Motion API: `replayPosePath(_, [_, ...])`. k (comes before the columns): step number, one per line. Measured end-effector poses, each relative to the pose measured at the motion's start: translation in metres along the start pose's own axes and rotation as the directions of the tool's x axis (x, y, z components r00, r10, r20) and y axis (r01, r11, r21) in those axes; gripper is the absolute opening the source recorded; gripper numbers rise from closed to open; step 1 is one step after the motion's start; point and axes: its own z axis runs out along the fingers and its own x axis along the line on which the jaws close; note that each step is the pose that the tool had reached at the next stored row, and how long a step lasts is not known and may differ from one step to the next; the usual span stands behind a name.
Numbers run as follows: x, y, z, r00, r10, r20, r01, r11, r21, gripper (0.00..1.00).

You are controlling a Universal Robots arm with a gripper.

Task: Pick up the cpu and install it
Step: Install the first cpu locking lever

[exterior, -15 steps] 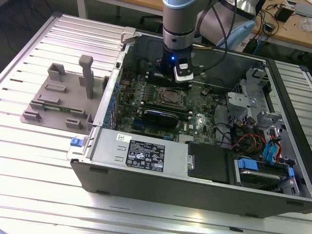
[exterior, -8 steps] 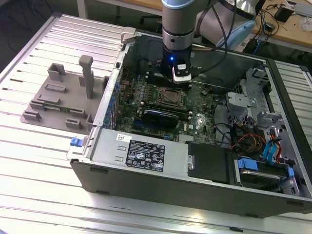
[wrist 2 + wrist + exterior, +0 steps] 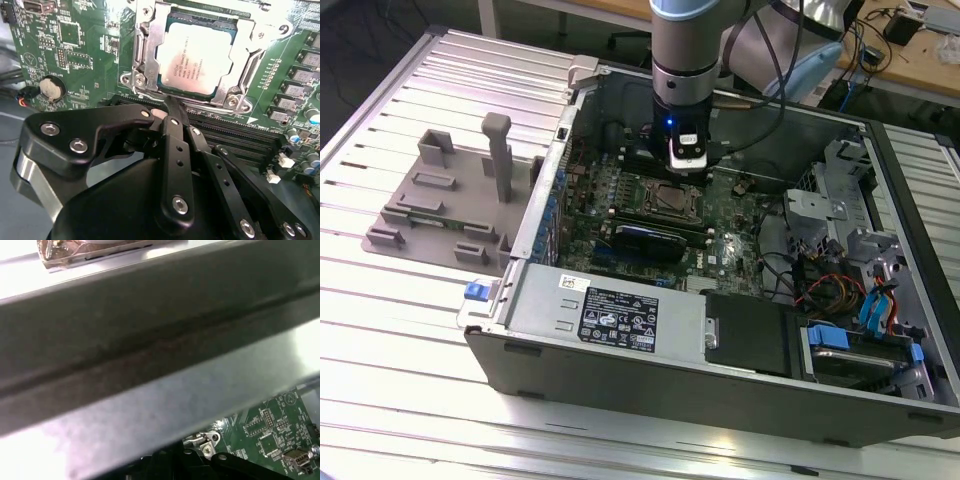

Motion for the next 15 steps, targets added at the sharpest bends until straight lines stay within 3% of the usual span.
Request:
replayPosePath(3, [0.0001,0.0,0.0003,1.0,0.002,-0.0004,-0.002,1.0,-0.0028,0.11])
replayPosePath(7, [0.0001,0.0,0.0006,0.9999,0.006,-0.0082,-0.006,0.9997,-0.0239,0.11])
replayPosePath(11, [0.0,0.0,0.0001,0.9999,0.006,-0.0085,-0.006,0.9997,-0.0245,0.11])
replayPosePath(15, [-0.0022,0.0025,-0.0145,1.0,0.005,-0.0044,-0.005,0.9999,-0.0141,0.11])
